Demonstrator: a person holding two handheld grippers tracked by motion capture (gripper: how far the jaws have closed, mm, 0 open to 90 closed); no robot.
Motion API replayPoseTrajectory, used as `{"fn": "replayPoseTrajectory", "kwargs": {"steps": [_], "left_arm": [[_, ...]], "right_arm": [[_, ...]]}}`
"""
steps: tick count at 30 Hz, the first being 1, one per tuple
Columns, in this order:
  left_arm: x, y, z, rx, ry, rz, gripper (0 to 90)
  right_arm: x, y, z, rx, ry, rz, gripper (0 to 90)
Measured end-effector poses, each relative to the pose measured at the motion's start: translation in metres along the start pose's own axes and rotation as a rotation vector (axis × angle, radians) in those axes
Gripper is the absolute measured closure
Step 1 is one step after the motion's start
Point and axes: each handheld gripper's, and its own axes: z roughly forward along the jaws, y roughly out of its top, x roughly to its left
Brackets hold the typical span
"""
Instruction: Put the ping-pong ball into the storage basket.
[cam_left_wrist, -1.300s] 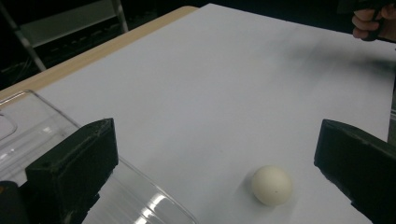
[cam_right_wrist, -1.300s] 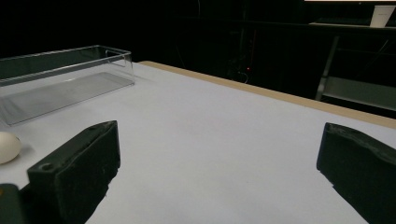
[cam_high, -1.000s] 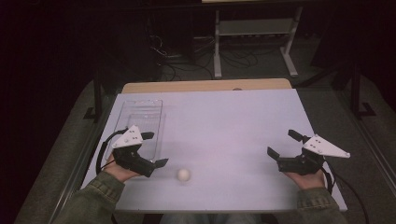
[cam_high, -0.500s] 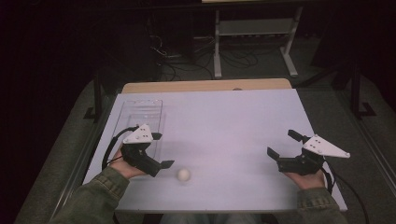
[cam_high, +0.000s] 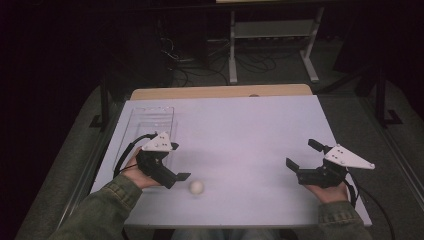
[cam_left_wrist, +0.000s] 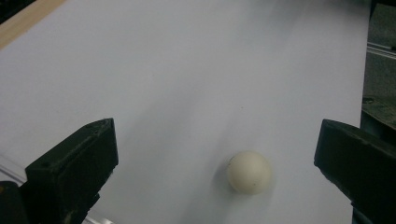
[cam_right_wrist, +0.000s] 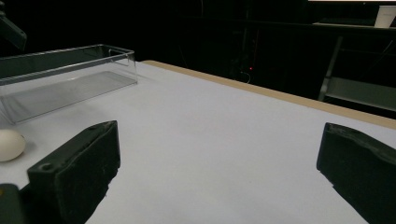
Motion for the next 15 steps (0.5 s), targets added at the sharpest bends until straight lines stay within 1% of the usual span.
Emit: {"fn": "replayPoseTrajectory", "kwargs": {"steps": [3,5,7,9,12,15], "left_arm": [[0.000,0.001,0.003,0.023,-0.014,0.007,0.0],[0.000,0.001,0.003,0.023,-0.014,0.007,0.0],[0.000,0.004,0.004,0.024,-0.021,0.020,0.0],[0.000,0.005,0.004,0.024,-0.023,0.020,0.0],[0.000,0.009,0.007,0.050,-0.035,0.033,0.0],[0.000,0.011,0.010,0.064,-0.041,0.034,0.0]], "right_arm": [[0.000,0.000,0.001,0.002,0.000,-0.004,0.0],[0.000,0.000,0.001,0.003,0.001,-0.005,0.0],[0.000,0.000,0.001,0.003,0.002,-0.004,0.0],[0.000,0.000,0.001,0.003,0.002,-0.005,0.0],[0.000,0.000,0.000,0.001,0.003,0.000,0.0],[0.000,0.000,0.001,0.003,0.005,-0.001,0.0]]}}
